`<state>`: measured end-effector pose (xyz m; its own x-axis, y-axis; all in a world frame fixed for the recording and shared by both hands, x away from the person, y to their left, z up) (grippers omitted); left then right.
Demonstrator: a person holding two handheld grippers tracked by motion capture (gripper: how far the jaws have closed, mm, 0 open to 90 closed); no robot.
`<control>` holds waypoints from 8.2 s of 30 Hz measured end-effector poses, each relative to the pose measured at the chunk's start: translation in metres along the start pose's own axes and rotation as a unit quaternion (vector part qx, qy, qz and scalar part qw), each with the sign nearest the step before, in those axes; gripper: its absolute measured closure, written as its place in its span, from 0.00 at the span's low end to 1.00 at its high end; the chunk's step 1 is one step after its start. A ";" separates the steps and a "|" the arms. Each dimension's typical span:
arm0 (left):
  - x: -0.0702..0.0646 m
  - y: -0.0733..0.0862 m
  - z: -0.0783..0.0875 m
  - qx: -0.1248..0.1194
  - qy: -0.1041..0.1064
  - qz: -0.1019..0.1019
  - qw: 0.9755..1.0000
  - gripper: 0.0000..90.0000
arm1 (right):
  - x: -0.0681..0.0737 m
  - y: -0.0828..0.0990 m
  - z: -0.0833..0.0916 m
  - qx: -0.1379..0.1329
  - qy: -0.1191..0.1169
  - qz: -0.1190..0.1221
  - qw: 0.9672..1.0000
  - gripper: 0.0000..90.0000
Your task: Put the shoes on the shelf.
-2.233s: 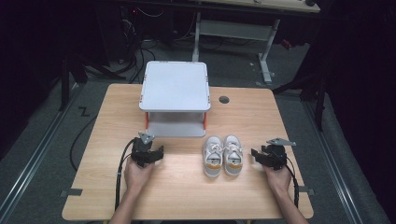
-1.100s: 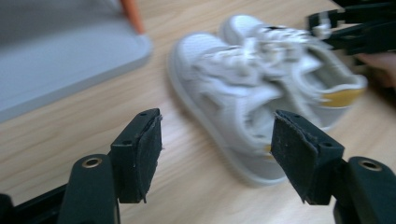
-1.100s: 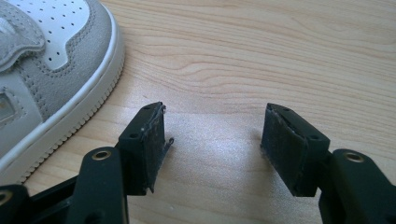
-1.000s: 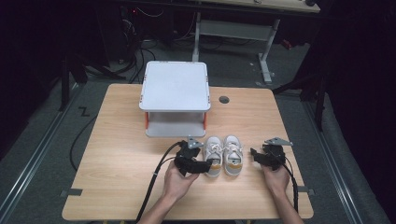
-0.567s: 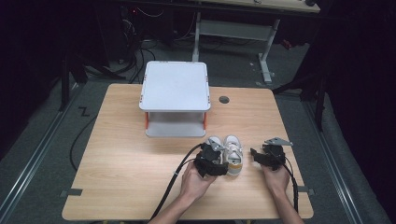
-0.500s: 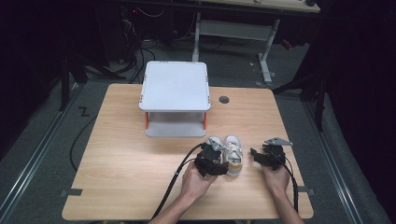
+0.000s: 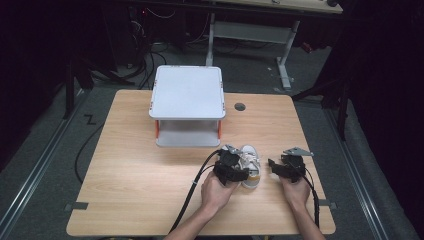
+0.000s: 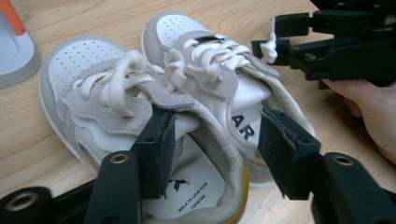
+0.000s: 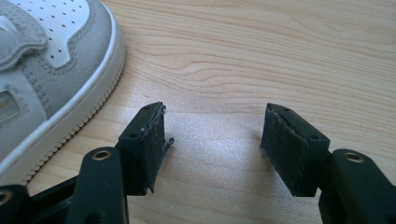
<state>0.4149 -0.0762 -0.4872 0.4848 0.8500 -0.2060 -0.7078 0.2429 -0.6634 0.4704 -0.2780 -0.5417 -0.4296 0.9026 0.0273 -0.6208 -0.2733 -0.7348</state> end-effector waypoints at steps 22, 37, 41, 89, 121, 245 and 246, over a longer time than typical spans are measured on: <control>-0.004 -0.004 -0.020 0.030 -0.021 -0.040 0.999 0.70 | 0.000 0.000 0.000 0.000 0.000 -0.001 1.000 0.44; -0.005 0.003 -0.010 0.032 0.005 -0.070 0.997 0.89 | 0.001 0.000 0.000 0.001 -0.002 0.001 1.000 0.44; -0.002 0.007 -0.007 0.028 0.018 -0.076 0.997 0.89 | 0.001 0.000 0.000 0.001 -0.002 0.001 1.000 0.43; 0.027 0.018 0.050 -0.013 0.023 -0.089 0.996 0.89 | 0.001 0.000 0.000 0.001 -0.003 0.002 1.000 0.42; 0.101 0.007 0.093 -0.055 -0.032 -0.024 0.998 0.89 | 0.001 0.000 0.000 0.001 -0.003 0.003 1.000 0.42; 0.155 0.032 0.061 -0.021 -0.190 0.059 0.980 0.11 | 0.158 -0.223 -0.012 -0.074 -0.171 0.131 0.974 0.71; 0.155 0.032 0.057 -0.018 -0.191 0.063 0.979 0.11 | 0.159 -0.223 -0.012 -0.074 -0.168 0.132 0.974 0.71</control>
<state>0.4381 0.0900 -0.4994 0.1629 0.9866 -0.0087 -0.7279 0.1142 -0.6761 0.5488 -0.0698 -0.3818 -0.7677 0.6403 0.0265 -0.3686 -0.4074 -0.8355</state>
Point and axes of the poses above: each handheld gripper's, and its own axes: z roughly backward along the jaws, y roughly out of its underside, x roughly to its left, the point moved 6 cm from there along -z, roughly forward along the jaws, and after that the axes turned 4 degrees about -y, right-handed, at the moved point
